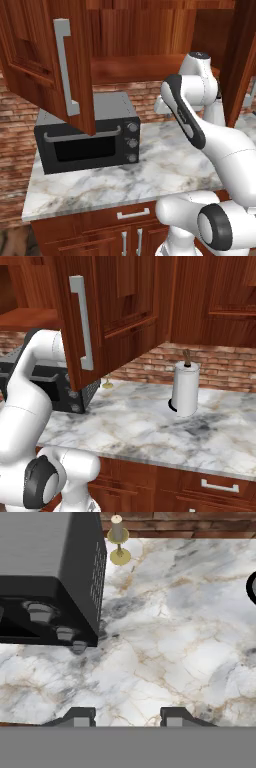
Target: Close all open cabinet doors.
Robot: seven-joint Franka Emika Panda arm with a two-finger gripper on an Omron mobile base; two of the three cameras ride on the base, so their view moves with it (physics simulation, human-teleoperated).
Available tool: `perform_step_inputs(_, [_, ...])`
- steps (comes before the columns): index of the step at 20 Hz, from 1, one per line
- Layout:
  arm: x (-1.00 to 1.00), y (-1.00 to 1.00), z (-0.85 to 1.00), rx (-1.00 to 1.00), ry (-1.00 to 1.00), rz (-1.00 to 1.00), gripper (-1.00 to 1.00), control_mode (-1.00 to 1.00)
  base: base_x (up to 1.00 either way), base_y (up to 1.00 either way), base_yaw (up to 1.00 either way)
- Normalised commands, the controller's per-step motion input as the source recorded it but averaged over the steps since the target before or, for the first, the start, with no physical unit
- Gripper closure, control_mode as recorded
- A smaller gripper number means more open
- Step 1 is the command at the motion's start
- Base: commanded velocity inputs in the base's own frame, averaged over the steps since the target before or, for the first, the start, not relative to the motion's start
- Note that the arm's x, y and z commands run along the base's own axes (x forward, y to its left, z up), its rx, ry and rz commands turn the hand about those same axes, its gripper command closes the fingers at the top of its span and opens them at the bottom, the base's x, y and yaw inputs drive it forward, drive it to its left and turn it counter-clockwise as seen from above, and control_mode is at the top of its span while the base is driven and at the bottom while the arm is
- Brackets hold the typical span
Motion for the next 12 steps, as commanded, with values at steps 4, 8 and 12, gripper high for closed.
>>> perform_step_inputs(4, [-0.06,0.0,0.0,0.0,0.0,0.0,-1.0,1.0,-0.22,0.03,0.0])
perform_step_inputs(8, [0.0,0.0,0.0,0.0,0.0,0.0,-1.0,1.0,-0.24,0.48,0.0])
perform_step_inputs(12, [0.0,0.0,0.0,0.0,0.0,0.0,-1.0,1.0,0.0,0.54,0.0])
